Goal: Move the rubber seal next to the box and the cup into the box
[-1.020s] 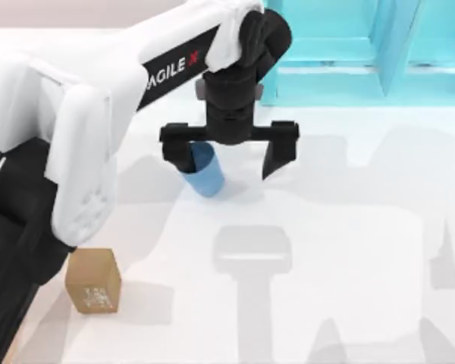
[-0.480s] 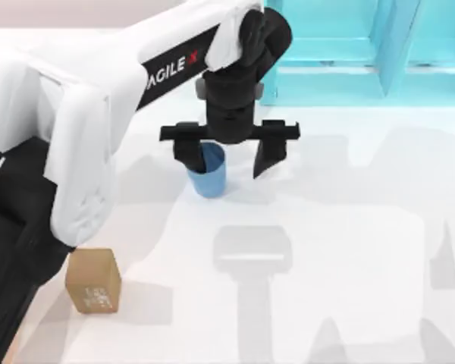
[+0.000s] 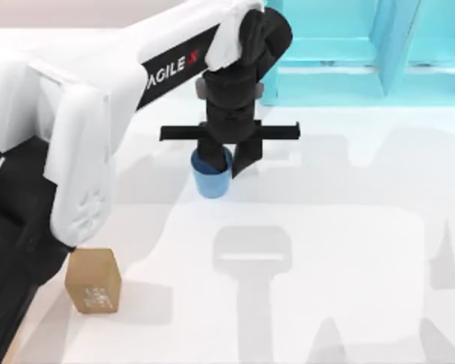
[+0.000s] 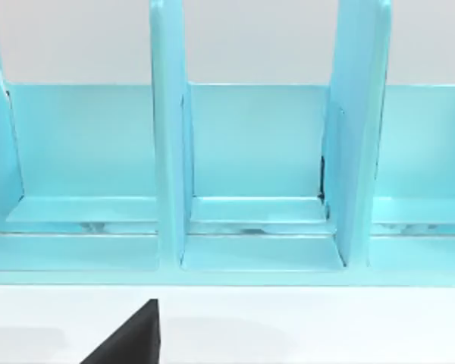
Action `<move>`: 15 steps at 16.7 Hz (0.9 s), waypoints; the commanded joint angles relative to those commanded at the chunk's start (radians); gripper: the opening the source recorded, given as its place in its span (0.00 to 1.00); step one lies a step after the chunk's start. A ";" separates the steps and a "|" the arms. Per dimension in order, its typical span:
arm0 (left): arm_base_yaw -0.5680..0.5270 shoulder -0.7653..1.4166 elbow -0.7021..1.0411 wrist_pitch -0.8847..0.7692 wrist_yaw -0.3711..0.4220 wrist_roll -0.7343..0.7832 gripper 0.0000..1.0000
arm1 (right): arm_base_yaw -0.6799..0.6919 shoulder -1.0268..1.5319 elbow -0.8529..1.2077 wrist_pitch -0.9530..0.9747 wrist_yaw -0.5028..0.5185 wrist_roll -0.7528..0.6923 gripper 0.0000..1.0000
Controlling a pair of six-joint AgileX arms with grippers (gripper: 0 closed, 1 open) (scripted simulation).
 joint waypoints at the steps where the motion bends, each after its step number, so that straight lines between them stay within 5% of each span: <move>1: 0.000 0.000 0.000 0.000 0.000 0.000 0.00 | 0.000 0.000 0.000 0.000 0.000 0.000 1.00; 9: 0.005 -0.005 0.000 -0.003 -0.001 0.004 0.00 | 0.000 0.000 0.000 0.000 0.000 0.000 1.00; 15: 0.145 -0.203 -0.041 -0.149 -0.003 0.140 0.00 | 0.000 0.000 0.000 0.000 0.000 0.000 1.00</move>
